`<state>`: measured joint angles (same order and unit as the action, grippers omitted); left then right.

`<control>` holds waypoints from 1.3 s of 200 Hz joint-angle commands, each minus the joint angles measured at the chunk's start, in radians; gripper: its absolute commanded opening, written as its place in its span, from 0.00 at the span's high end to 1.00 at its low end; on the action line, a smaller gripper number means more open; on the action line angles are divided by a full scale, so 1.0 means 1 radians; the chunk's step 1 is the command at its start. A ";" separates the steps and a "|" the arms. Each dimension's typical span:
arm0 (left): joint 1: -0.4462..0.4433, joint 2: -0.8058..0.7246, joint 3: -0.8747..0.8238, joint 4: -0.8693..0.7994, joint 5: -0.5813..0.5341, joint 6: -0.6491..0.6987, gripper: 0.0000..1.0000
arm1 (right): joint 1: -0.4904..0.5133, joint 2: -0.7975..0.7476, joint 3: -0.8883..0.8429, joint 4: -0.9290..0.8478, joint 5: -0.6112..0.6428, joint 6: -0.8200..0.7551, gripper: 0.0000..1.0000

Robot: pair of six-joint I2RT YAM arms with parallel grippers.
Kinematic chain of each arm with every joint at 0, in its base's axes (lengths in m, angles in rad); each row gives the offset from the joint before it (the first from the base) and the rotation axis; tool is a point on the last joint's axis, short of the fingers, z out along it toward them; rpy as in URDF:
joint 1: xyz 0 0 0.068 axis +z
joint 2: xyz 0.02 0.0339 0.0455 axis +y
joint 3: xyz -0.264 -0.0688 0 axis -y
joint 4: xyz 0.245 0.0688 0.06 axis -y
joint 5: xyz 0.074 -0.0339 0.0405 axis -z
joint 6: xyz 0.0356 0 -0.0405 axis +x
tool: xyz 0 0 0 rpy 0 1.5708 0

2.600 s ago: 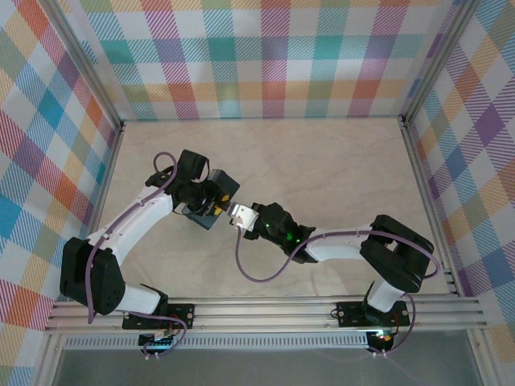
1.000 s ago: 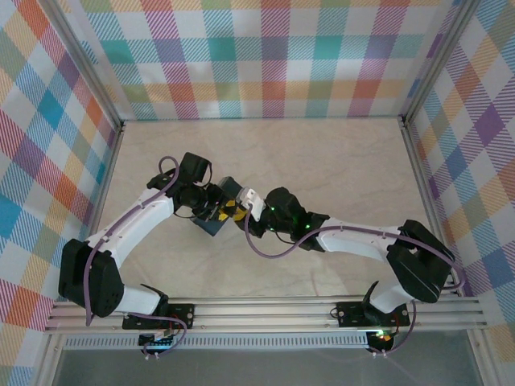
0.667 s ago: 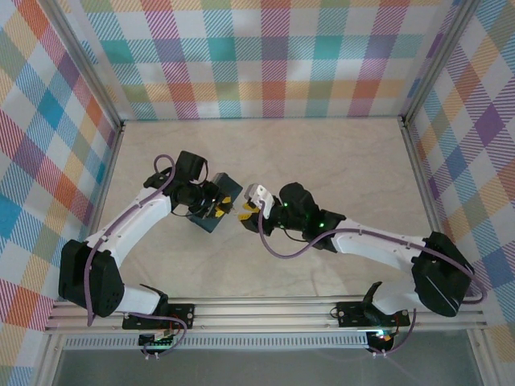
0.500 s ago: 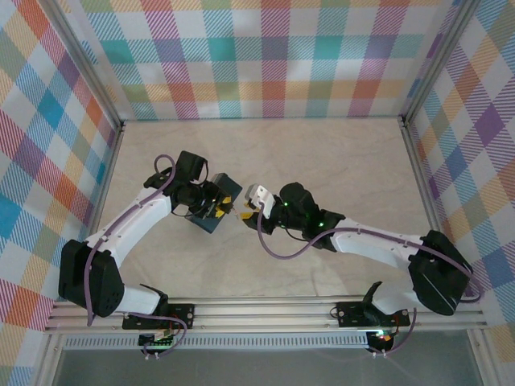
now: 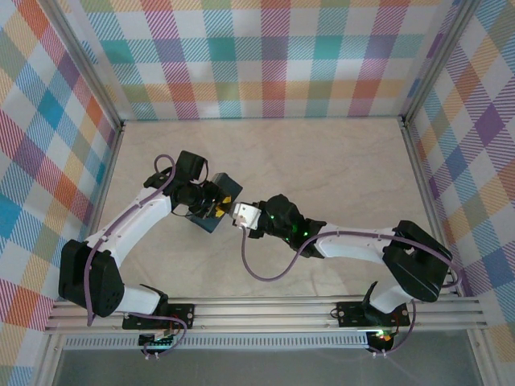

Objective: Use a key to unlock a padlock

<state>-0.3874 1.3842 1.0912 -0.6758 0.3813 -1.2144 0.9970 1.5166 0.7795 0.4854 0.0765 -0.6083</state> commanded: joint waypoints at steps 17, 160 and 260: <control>0.006 -0.036 0.048 0.024 0.008 0.013 0.96 | 0.016 0.029 -0.014 0.067 0.032 -0.085 0.79; 0.005 -0.061 0.047 0.018 0.010 0.003 0.96 | 0.041 0.133 -0.034 0.194 0.138 -0.166 0.76; 0.002 -0.058 0.049 0.013 0.021 0.003 0.97 | 0.042 0.221 -0.038 0.342 0.245 -0.302 0.76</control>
<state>-0.3820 1.3693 1.0985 -0.6804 0.3508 -1.2152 1.0412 1.6958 0.7479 0.7887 0.2714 -0.8551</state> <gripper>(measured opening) 0.286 0.257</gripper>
